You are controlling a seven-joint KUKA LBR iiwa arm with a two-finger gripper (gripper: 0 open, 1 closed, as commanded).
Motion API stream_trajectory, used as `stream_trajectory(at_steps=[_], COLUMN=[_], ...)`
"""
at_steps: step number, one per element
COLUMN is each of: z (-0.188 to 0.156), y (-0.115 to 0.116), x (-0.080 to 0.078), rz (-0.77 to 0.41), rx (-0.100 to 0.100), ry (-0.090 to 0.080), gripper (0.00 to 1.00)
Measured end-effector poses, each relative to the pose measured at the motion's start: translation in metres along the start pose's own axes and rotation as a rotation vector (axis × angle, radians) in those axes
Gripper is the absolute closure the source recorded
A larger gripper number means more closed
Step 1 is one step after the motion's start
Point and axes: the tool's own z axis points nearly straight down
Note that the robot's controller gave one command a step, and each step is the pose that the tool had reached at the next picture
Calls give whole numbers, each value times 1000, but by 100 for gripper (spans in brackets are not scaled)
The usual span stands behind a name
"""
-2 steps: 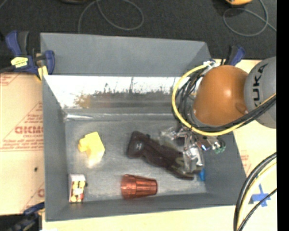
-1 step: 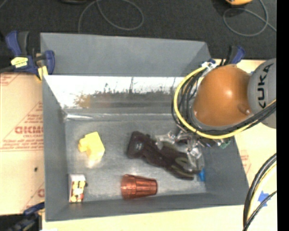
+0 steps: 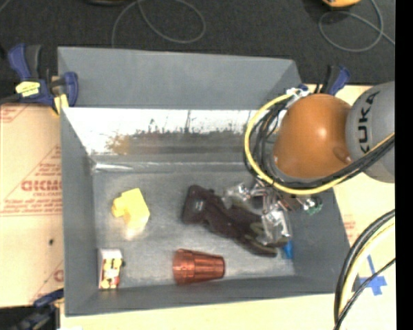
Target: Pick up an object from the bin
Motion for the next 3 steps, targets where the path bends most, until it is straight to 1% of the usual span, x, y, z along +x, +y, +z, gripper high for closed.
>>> stream_trajectory(at_steps=[1, 2, 3], z=[-1, 10, 19], y=[-4, -2, 0], x=[-14, -46, -55], rz=[185, 31, 178], rx=[1, 4, 1], ry=[-3, -4, -7], gripper=[0, 0, 0])
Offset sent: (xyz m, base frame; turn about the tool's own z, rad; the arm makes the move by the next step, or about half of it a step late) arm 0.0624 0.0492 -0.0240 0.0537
